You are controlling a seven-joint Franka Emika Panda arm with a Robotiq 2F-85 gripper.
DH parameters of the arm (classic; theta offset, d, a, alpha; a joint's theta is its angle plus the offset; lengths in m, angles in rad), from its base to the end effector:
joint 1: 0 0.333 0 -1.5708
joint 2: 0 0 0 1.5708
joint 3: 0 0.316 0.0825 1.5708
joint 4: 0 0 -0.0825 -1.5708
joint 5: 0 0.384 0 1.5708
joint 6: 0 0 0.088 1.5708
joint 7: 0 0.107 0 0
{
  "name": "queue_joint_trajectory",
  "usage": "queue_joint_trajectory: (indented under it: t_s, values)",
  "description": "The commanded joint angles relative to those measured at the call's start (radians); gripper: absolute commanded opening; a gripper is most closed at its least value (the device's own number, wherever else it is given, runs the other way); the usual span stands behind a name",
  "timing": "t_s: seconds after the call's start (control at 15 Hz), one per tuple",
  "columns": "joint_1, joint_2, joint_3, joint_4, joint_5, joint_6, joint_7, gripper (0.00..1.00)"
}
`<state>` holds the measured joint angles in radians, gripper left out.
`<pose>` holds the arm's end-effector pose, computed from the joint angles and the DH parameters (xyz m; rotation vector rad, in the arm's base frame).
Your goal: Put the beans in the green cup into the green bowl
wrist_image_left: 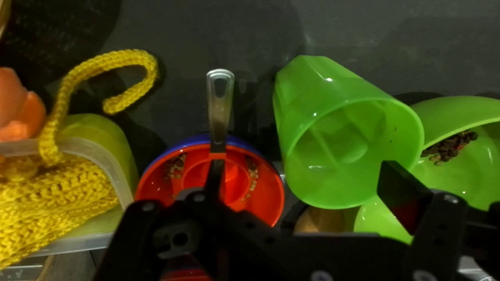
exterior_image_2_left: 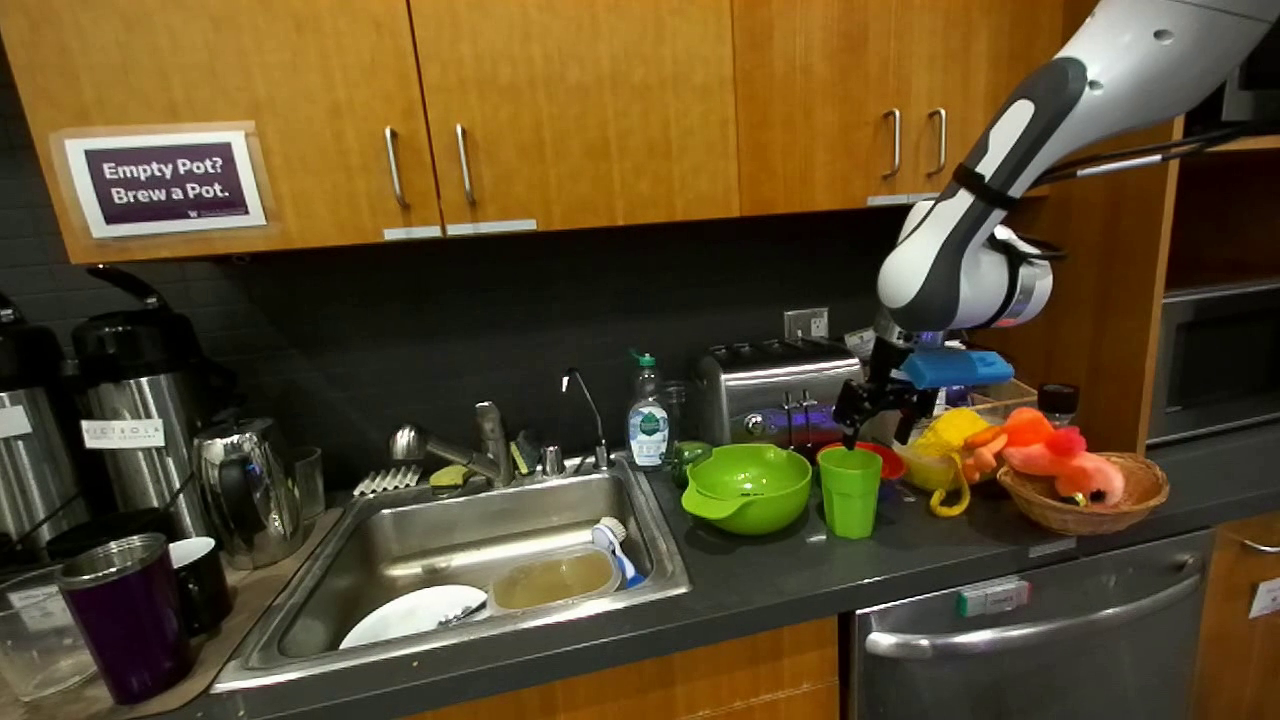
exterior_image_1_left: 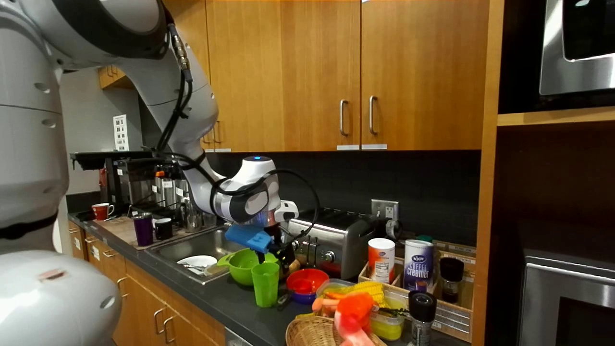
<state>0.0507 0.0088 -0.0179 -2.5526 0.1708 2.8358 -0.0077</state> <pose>0.4779 0.0069 0.2928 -3.0317 0.1750 -0.4166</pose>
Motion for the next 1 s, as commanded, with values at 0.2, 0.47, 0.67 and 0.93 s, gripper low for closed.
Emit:
queue_joint_trajectory:
  t_s: [0.2, 0.47, 0.67, 0.93]
  values:
    - [-0.013, -0.001, 0.014, 0.001, -0.005, -0.002, 0.007, 1.00]
    - [-0.014, 0.010, 0.014, 0.003, 0.021, 0.009, -0.010, 1.00]
    - [-0.016, 0.021, 0.015, 0.005, 0.050, 0.013, -0.023, 1.00]
    - [-0.025, 0.050, 0.016, 0.018, 0.108, 0.025, -0.070, 1.00]
